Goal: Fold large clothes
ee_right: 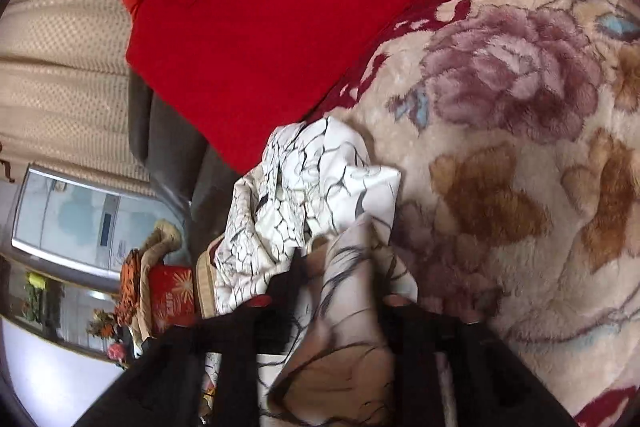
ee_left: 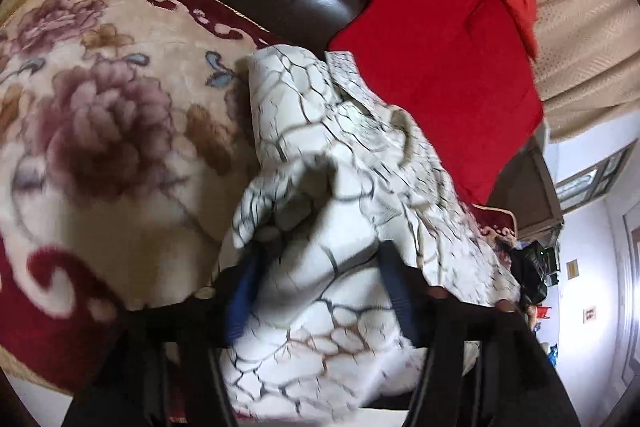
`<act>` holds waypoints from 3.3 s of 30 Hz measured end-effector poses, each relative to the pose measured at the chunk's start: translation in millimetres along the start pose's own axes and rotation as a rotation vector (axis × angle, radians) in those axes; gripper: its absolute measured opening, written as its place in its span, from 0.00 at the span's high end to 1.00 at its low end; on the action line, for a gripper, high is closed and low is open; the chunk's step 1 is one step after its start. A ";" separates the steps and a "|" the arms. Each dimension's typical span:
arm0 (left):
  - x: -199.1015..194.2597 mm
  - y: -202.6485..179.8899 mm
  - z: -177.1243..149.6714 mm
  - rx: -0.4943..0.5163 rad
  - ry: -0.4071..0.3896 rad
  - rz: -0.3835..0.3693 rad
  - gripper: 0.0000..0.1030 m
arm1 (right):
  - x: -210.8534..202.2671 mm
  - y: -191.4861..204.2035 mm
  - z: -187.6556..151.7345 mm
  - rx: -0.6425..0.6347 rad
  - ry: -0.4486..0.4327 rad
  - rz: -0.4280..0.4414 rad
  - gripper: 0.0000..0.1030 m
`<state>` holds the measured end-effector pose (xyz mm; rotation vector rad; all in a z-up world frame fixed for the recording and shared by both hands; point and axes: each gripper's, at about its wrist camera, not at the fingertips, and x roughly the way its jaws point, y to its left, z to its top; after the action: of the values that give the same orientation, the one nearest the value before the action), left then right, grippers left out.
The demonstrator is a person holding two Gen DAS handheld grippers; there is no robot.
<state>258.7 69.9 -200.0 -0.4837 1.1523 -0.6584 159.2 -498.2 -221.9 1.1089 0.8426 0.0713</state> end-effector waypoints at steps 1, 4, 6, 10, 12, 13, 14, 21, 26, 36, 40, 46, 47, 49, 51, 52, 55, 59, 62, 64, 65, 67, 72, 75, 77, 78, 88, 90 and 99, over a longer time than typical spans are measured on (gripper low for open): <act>-5.3 -3.3 -6.0 0.012 -0.002 0.012 0.26 | -7.9 4.0 -3.4 -0.022 -0.025 -0.004 0.16; -15.5 -12.5 -28.3 0.054 -0.003 0.058 0.16 | -10.4 22.1 -23.3 -0.123 -0.021 -0.037 0.18; -15.5 -11.0 -44.8 0.071 0.023 0.069 0.16 | -8.4 32.3 -33.3 -0.160 0.042 -0.095 0.29; 1.3 -21.9 -61.5 0.200 0.054 0.199 0.25 | -13.6 52.0 -56.4 -0.253 0.084 -0.222 0.53; 4.8 -30.8 -64.5 0.264 0.072 0.226 0.75 | -20.8 57.9 -63.2 -0.280 0.084 -0.248 0.66; 4.7 -35.9 -64.5 0.287 0.087 0.241 0.93 | -27.0 62.1 -66.0 -0.302 0.083 -0.258 0.70; 2.6 -40.8 -64.6 0.309 0.087 0.252 0.93 | -30.2 66.5 -68.3 -0.322 0.086 -0.265 0.74; -58.8 -83.7 -30.8 0.393 -0.033 0.054 0.94 | -42.5 103.7 -62.9 -0.439 0.106 -0.172 0.78; -76.0 -98.2 36.9 0.370 -0.125 -0.005 0.94 | -44.0 99.9 -11.4 -0.338 0.039 -0.069 0.79; -2.4 -44.0 107.9 0.121 -0.122 0.069 0.94 | -19.1 43.4 55.3 -0.119 0.001 0.013 0.76; 15.7 -44.9 94.4 0.136 -0.080 0.058 0.93 | -17.8 38.6 41.0 -0.154 0.065 -0.025 0.74; 18.7 -50.4 61.5 0.146 -0.003 0.054 0.25 | -27.6 46.8 4.9 -0.236 0.110 -0.038 0.36; 19.3 -53.4 57.2 0.168 0.003 0.059 0.25 | -29.3 50.2 -0.5 -0.262 0.113 -0.055 0.36; 19.7 -60.9 48.2 0.220 0.007 0.101 0.30 | -30.3 57.9 -14.2 -0.323 0.132 -0.132 0.44; 21.8 -68.6 41.3 0.279 0.025 0.147 0.69 | -30.6 63.2 -24.7 -0.375 0.153 -0.208 0.74; 25.6 -70.9 39.0 0.298 0.047 0.171 0.80 | -32.4 66.8 -30.8 -0.405 0.158 -0.246 0.76; 32.4 -77.1 34.3 0.339 0.089 0.216 0.87 | -37.7 80.2 -43.6 -0.487 0.190 -0.256 0.84; 4.2 -86.5 53.1 0.306 0.032 0.058 0.88 | -53.3 103.0 -36.9 -0.501 0.167 -0.124 0.88; -19.5 -91.7 86.6 0.273 -0.064 -0.013 0.89 | -61.4 114.9 -5.7 -0.460 0.067 -0.015 0.89; -23.8 -88.3 118.4 0.224 -0.133 -0.020 0.90 | -56.2 111.1 28.5 -0.388 -0.025 0.014 0.89; -21.0 -80.6 137.6 0.175 -0.159 -0.028 0.90 | -51.2 105.3 43.2 -0.341 -0.054 0.025 0.89; -9.8 -63.6 164.8 0.102 -0.205 0.016 0.90 | -33.3 84.4 77.3 -0.232 -0.123 0.014 0.89; 30.0 5.7 191.0 -0.095 -0.220 0.158 0.85 | 29.1 -6.9 124.8 0.119 -0.097 -0.004 0.85; 28.4 25.9 173.0 -0.135 -0.234 0.150 0.77 | 43.6 -52.0 117.6 0.255 -0.077 0.021 0.84; 13.6 25.5 154.4 -0.104 -0.276 0.169 0.73 | 34.2 -59.3 108.7 0.231 -0.103 0.053 0.80; 9.0 20.2 148.5 -0.076 -0.299 0.190 0.65 | 26.7 -59.0 105.8 0.223 -0.122 0.066 0.78; 22.1 -30.7 132.1 0.058 -0.226 0.247 0.19 | -46.5 21.9 47.9 -0.082 -0.324 0.106 0.05; 35.8 -31.1 141.0 0.020 -0.166 0.275 0.19 | -30.5 37.9 26.5 -0.157 -0.286 0.073 0.08; 129.1 -72.8 155.4 0.223 -0.040 0.606 0.46 | 57.5 29.8 1.3 -0.217 -0.124 -0.056 0.44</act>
<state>421.5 -69.5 -185.7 0.0512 1.0972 -0.2402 210.3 -459.4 -229.9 0.8768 0.7356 0.0458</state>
